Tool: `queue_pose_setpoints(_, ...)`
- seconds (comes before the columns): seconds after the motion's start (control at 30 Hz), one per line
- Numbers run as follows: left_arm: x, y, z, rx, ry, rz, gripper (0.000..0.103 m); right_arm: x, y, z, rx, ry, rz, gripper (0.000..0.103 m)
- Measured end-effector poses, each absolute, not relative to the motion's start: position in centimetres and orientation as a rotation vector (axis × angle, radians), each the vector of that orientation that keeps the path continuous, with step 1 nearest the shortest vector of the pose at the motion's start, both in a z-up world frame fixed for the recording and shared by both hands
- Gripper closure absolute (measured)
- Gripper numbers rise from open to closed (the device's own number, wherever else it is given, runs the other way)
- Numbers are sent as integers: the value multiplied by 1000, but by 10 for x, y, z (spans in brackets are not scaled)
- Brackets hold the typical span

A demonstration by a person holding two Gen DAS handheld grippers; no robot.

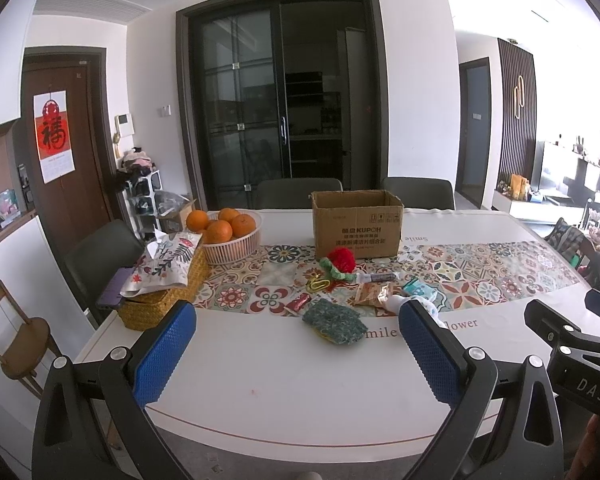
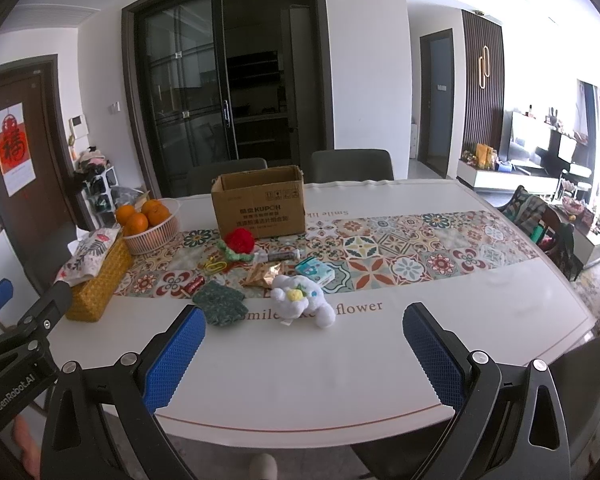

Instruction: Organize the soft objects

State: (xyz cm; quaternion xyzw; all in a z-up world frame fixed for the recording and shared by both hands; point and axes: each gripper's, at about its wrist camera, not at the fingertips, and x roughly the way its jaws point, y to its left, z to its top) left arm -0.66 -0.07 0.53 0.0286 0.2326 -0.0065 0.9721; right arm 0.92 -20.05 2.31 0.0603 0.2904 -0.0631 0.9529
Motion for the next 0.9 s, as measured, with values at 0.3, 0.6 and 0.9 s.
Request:
queue_pose_setpoints(0.3, -7, -3, 4, 62, 470, -16, 0, 10, -201, 23, 124, 590, -130, 3)
queue_pose_setpoints(0.6, -2, -8, 3, 70, 481, -24, 0, 13, -206, 22, 131, 598, -133, 3)
queue_pose_setpoints(0.9, 26, -12, -8, 64, 575, -57, 0, 29, -213, 13, 156, 638, -138, 3)
